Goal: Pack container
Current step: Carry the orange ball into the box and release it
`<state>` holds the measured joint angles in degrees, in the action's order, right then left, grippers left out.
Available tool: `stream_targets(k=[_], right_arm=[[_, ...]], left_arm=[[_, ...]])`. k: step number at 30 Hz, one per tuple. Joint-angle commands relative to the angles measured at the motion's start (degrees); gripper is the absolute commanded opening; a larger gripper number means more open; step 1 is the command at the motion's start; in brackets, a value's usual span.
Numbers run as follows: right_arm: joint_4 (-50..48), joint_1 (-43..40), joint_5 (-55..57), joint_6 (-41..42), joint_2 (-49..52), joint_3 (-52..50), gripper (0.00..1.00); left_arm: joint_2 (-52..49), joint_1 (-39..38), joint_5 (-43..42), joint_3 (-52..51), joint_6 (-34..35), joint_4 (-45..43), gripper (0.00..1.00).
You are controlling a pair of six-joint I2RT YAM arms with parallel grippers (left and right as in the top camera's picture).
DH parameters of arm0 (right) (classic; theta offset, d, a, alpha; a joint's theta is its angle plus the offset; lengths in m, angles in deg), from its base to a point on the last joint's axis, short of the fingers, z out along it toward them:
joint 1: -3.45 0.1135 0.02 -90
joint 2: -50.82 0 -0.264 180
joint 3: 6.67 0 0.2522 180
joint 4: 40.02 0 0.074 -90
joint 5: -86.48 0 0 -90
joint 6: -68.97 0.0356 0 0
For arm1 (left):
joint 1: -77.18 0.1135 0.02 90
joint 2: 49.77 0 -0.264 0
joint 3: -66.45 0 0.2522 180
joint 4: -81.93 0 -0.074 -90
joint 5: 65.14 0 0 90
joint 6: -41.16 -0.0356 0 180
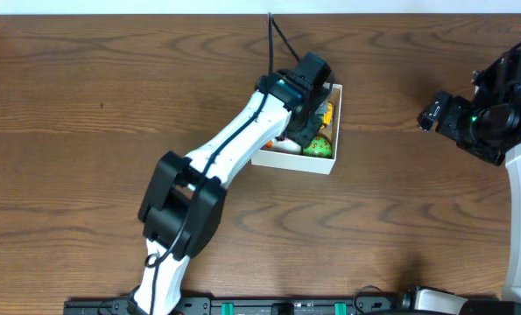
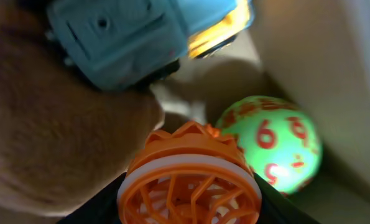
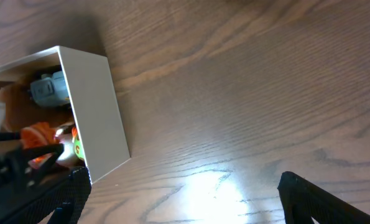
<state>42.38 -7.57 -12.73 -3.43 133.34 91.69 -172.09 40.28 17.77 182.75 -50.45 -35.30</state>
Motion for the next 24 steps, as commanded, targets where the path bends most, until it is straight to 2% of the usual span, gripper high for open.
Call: stream_targets(k=[1,4,6,12,16,22,24], right_arm=[[0.1,-0.3,-0.1,0.2,0.2,-0.2,0.99],[0.2,-0.3,-0.1,0.2,0.2,-0.2,0.99],[0.2,-0.3,-0.1,0.2,0.2,-0.2,0.99],[0.0,-0.3,-0.1,0.1,0.2,-0.2,0.99],[-1.8,-0.2,-2.3,-6.4,-0.1,-0.2,0.99],[-6.6,-0.2,-17.1,-16.9,-4.5,-0.2,0.99],[-7.6,-0.2,-21.8,-20.1,-7.0,-0.2,0.99]], left_arm=[[1.1,0.7,2.2,0.3,0.2,-0.5,0.69],[1.5,1.2,2.2,0.8,0.0,0.7,0.84],[2.3,1.5,2.3,2.1,-0.1,2.9,0.86],[10.9,2.5,7.4,6.0,-0.1,9.5,0.87],[20.0,3.6,10.3,6.6,0.2,13.2,0.87],[34.4,7.8,19.5,6.6,3.7,21.5,0.88],[38.1,10.5,23.2,6.6,6.2,25.2,0.92]])
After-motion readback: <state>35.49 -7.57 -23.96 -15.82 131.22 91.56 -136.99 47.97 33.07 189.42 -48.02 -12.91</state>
